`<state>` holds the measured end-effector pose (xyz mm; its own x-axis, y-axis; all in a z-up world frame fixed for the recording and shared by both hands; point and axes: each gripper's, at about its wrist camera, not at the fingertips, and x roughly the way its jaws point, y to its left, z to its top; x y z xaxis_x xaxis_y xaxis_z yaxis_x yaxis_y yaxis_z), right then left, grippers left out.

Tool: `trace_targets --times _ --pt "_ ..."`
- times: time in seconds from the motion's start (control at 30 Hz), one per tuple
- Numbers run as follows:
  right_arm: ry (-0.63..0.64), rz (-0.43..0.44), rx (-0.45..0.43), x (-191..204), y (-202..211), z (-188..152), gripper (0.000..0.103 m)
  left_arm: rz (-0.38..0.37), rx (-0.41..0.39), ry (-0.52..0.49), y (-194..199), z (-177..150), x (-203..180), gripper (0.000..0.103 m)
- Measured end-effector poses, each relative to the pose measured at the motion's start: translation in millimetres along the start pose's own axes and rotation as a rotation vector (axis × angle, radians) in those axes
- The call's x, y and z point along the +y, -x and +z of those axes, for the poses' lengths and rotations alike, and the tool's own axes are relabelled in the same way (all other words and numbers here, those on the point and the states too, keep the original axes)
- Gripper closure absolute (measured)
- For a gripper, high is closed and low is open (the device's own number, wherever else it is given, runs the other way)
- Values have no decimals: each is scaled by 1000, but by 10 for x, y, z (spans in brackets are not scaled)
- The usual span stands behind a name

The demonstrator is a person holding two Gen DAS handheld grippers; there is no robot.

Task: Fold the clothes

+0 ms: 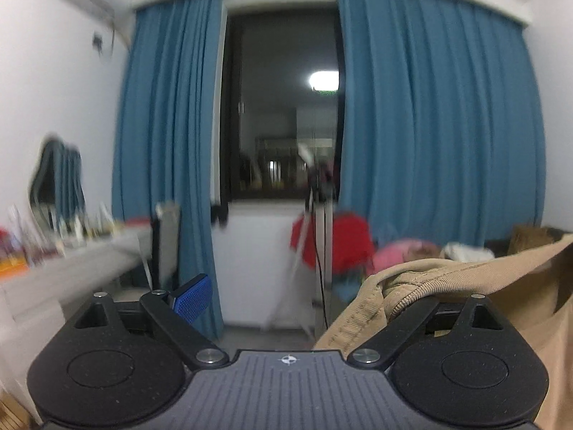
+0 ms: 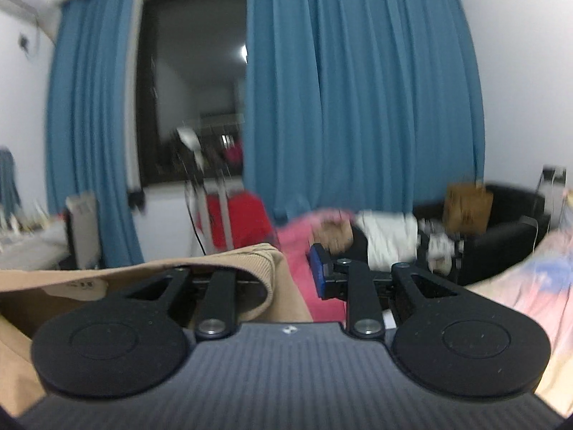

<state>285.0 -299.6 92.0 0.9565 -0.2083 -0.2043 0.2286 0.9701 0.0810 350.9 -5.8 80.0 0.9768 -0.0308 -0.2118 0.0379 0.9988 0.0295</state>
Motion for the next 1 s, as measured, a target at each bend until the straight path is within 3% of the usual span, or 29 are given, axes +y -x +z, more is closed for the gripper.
trace_targets --times 0.13,0.27,0.47,0.5,0.53,0.63,0.77,0.87,1.0 --pt "-9 -13 157 -16 -867 -748 77 12 147 -5 -943 -784 -44 10" --pt "32 -22 299 42 -1510 -1351 77 -11 282 -39 -1452 -1552 -84 13" --pt "83 37 521 105 -1921 -1730 74 -14 442 -157 -1828 -2046 -168 10" --pt "97 52 533 124 -1928 -1732 68 -26 473 -179 -1843 -2080 -184 9" --pt "111 73 546 154 -1903 -1718 56 -30 499 -200 -1860 -2089 -215 8" --pt "152 143 580 262 -1738 -1626 34 -41 575 -270 -1753 -1975 -311 3" --pt "201 195 596 388 -1353 -1433 33 -89 616 -351 -1379 -1795 -403 0" --pt "213 191 563 390 -962 -1330 33 -120 603 -394 -963 -1706 -432 0" --pt "120 209 504 292 -304 -1293 33 -172 566 -315 -294 -1563 -369 0"
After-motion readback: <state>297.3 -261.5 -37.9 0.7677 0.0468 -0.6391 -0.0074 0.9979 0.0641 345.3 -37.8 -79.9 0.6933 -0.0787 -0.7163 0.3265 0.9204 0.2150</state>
